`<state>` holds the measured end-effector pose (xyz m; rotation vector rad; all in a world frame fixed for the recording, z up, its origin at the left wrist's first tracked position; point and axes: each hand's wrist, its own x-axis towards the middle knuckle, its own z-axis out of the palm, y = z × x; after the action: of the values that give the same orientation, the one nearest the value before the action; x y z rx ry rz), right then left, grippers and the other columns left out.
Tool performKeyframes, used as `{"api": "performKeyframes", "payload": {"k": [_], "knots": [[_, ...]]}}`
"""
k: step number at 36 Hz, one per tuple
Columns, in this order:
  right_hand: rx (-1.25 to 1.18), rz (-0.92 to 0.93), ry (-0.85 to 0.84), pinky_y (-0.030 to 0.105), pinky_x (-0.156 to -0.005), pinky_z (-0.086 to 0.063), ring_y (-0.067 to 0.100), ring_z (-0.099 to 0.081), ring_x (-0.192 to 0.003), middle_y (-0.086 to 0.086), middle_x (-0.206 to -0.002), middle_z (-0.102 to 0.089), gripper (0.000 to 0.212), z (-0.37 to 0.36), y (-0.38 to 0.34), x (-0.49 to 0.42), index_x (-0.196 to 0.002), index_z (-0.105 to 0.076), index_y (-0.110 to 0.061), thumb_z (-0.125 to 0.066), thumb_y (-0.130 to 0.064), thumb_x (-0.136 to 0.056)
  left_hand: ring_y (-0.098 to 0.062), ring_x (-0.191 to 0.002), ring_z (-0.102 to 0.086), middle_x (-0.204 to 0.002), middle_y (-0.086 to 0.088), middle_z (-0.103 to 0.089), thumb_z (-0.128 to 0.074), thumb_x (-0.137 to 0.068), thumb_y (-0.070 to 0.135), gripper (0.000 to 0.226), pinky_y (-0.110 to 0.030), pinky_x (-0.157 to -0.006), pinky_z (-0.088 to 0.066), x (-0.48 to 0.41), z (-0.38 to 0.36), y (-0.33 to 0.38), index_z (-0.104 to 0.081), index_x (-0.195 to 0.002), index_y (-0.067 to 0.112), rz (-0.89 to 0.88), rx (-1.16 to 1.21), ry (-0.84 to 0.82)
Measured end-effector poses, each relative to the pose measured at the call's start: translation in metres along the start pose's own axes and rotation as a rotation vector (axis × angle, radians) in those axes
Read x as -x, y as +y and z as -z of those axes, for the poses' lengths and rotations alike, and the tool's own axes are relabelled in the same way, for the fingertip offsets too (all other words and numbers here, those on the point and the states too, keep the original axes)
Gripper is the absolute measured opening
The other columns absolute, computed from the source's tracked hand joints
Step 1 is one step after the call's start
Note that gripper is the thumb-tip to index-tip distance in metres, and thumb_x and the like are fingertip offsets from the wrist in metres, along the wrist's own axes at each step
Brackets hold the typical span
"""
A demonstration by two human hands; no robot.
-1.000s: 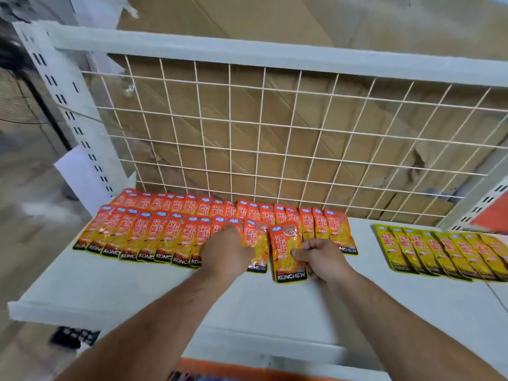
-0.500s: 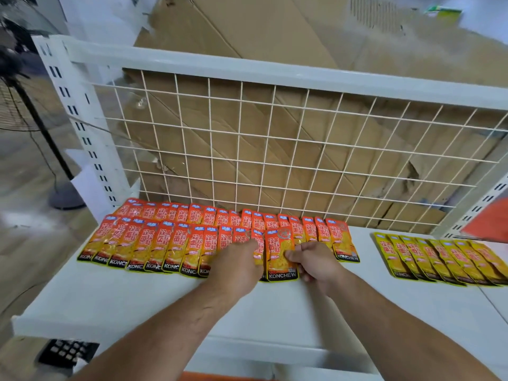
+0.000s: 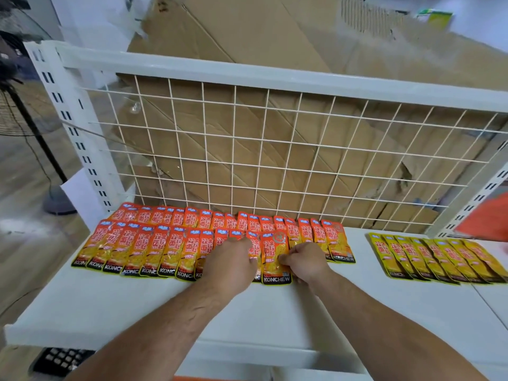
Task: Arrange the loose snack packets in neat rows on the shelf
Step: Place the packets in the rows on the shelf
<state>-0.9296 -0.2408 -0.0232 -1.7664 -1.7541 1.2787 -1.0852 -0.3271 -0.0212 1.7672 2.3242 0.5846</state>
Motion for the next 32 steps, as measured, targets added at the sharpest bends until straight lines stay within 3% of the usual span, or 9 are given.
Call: {"api": "performKeyframes", "payload": {"k": [4,9,15,20,26,29,32], "knots": [[0.213,0.052,0.067,0.023,-0.047,-0.044,0.015,-0.063,-0.057,0.003,-0.064,-0.067,0.025,-0.003,0.000,-0.001,-0.067,-0.071,-0.007,-0.076,-0.027,-0.080,-0.021,-0.100,-0.061,-0.117,-0.002,-0.062,-0.057,-0.092,0.041,0.038,-0.033,-0.081,-0.052,0.001,0.002,0.000,-0.060,-0.126,0.024,-0.007,-0.009,-0.015],[0.374,0.098,0.150,0.024,-0.050,-0.036,0.020,-0.057,-0.057,-0.002,-0.054,-0.055,0.033,-0.008,0.003,0.003,-0.056,-0.057,-0.013,-0.070,-0.032,-0.080,-0.022,-0.104,-0.060,-0.118,-0.001,-0.060,-0.055,-0.092,0.044,0.038,-0.032,-0.081,-0.050,0.003,0.002,0.000,-0.059,-0.126,0.026,0.002,-0.054,-0.009],[0.427,0.158,0.214,0.027,-0.057,-0.038,0.023,-0.058,-0.068,-0.006,-0.062,-0.054,0.027,-0.014,0.007,0.005,-0.065,-0.053,-0.019,-0.063,-0.036,-0.083,-0.020,-0.102,-0.059,-0.118,0.000,-0.058,-0.054,-0.093,0.044,0.038,-0.031,-0.078,-0.048,0.006,0.003,-0.002,-0.058,-0.127,0.027,0.007,-0.054,0.004],[0.467,0.196,0.260,0.028,-0.061,-0.046,0.022,-0.061,-0.073,-0.007,-0.070,-0.061,0.027,-0.011,0.007,0.011,-0.077,-0.060,-0.020,-0.056,-0.044,-0.088,-0.018,-0.119,-0.046,-0.127,0.003,-0.055,-0.048,-0.094,0.047,0.045,-0.034,-0.094,-0.044,0.004,0.000,-0.001,-0.054,-0.134,0.027,-0.045,-0.102,0.040],[0.699,0.479,0.369,0.036,-0.070,-0.049,0.028,-0.059,-0.091,0.000,-0.092,-0.064,0.031,0.010,0.028,0.024,-0.093,-0.068,-0.021,-0.056,-0.048,-0.083,-0.017,-0.131,-0.033,-0.139,0.009,-0.047,-0.048,-0.090,0.048,0.053,-0.035,-0.110,-0.028,-0.001,-0.010,0.018,-0.047,-0.141,0.031,-0.251,-0.082,0.012],[0.872,0.445,0.344,0.041,-0.081,-0.051,0.031,-0.059,-0.108,0.002,-0.117,-0.065,0.057,0.029,0.048,0.034,-0.118,-0.065,-0.024,-0.056,-0.059,-0.073,-0.016,-0.141,-0.022,-0.150,0.010,-0.036,-0.049,-0.090,0.051,0.061,-0.037,-0.116,-0.013,-0.001,-0.021,0.038,-0.038,-0.146,0.032,-0.300,-0.073,-0.075],[0.922,0.325,0.261,0.042,-0.102,-0.041,0.026,-0.039,-0.137,0.000,-0.151,-0.042,0.072,0.053,0.063,0.048,-0.143,-0.045,-0.029,-0.051,-0.063,-0.080,-0.019,-0.145,-0.016,-0.155,0.007,-0.029,-0.045,-0.090,0.056,0.067,-0.042,-0.118,-0.009,-0.001,-0.031,0.062,-0.030,-0.150,0.029,-0.348,-0.117,-0.178]]}}
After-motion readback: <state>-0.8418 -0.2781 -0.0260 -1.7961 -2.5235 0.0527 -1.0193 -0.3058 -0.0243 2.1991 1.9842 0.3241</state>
